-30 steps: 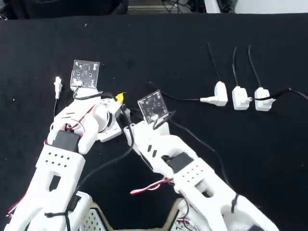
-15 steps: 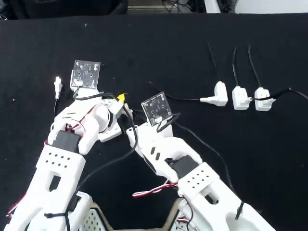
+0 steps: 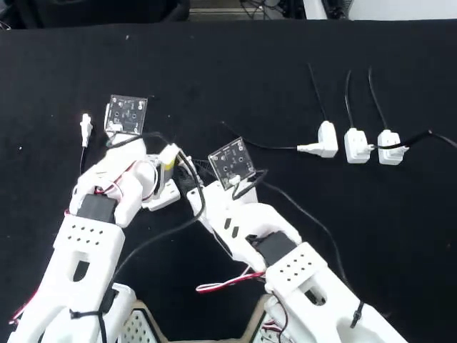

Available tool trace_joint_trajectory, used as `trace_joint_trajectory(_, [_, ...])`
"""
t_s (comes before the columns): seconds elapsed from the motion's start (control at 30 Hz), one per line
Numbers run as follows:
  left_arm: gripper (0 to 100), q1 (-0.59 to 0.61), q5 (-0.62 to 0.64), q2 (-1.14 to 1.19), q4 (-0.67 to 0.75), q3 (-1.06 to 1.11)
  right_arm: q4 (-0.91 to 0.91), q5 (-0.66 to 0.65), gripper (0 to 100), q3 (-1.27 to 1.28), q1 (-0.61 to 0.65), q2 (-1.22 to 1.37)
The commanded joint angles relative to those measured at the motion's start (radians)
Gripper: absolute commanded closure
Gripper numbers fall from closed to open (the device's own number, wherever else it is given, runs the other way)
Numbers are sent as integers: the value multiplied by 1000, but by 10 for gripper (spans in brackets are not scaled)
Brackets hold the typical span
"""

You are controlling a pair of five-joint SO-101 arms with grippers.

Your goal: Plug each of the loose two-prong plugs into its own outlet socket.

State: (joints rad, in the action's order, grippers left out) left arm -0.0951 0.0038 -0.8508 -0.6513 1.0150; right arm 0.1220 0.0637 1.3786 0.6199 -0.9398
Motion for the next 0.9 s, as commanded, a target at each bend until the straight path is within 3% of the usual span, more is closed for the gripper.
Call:
trace_joint_trajectory(0.0, [804, 10, -9, -14, 0, -8, -3, -11, 988, -27, 6, -39])
trace_joint_trajectory(0.37, [804, 13, -2, -17, -2, -116, 35, -11, 988, -15, 44, -30])
trace_joint_trajectory(0.53, [804, 1, 101, -14, 0, -209, 37, -11, 988, -5, 115, -28])
trace_joint_trajectory(0.87, [804, 1, 95, -15, 0, -85, 35, -12, 988, -13, 114, -36])
